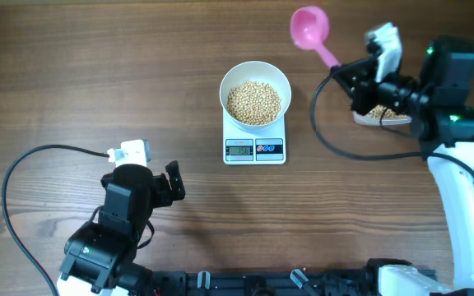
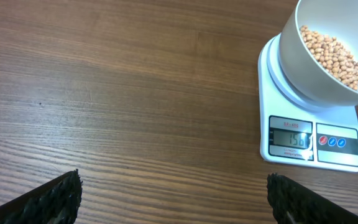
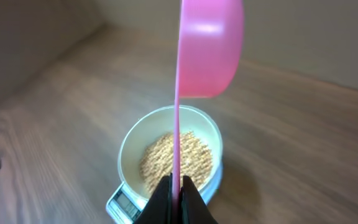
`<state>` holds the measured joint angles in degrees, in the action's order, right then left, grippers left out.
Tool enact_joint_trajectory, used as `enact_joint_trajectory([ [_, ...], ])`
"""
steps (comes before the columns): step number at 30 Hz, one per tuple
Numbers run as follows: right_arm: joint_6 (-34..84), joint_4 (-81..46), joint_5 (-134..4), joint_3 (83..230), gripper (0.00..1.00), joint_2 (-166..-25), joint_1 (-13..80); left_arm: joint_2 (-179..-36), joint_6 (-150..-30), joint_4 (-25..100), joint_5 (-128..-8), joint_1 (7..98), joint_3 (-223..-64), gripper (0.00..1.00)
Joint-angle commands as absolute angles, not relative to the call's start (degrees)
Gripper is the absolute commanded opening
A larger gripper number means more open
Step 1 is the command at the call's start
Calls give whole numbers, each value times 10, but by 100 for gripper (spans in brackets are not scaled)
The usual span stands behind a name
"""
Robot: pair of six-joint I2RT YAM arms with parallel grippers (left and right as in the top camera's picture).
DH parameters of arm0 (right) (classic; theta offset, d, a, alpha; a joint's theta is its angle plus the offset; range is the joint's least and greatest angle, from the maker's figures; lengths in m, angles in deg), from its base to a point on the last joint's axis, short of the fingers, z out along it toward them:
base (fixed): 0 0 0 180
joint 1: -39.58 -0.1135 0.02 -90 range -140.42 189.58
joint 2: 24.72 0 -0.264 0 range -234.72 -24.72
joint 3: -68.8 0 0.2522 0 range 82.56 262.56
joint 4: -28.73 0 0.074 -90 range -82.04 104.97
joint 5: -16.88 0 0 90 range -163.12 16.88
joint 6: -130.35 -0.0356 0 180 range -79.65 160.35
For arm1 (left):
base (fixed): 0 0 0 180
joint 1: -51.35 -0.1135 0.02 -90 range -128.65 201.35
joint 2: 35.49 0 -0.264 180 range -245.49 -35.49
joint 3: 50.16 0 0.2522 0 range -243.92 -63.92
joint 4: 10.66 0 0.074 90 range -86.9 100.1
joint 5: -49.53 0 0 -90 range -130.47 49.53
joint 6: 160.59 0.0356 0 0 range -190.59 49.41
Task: Scoop item into bowl and weigh 150g on scale
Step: 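Lift the filled scoop and carry it left over the bowl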
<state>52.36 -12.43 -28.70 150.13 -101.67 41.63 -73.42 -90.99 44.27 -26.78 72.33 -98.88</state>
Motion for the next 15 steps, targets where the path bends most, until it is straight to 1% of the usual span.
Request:
enact_joint_trajectory([
  [1, 595, -143, -372, 1505, 4, -1025, 344, -734, -903, 441, -261, 720, -985, 100],
  [6, 626, -138, -482, 1505, 4, -1054, 249, -734, -904, 441, -261, 720, -985, 100],
  [10, 566, -137, -509, 1505, 4, -1097, 191, -734, -904, 441, -261, 720, -985, 100],
  [12, 562, -120, -521, 1505, 4, -1115, 165, -734, -903, 441, -261, 720, -985, 100],
  [14, 570, -102, -573, 1505, 4, -1121, 152, -734, -903, 441, -261, 720, -985, 100],
  [15, 585, -86, -626, 1505, 4, -1127, 149, -734, -904, 441, -261, 720, -985, 100],
])
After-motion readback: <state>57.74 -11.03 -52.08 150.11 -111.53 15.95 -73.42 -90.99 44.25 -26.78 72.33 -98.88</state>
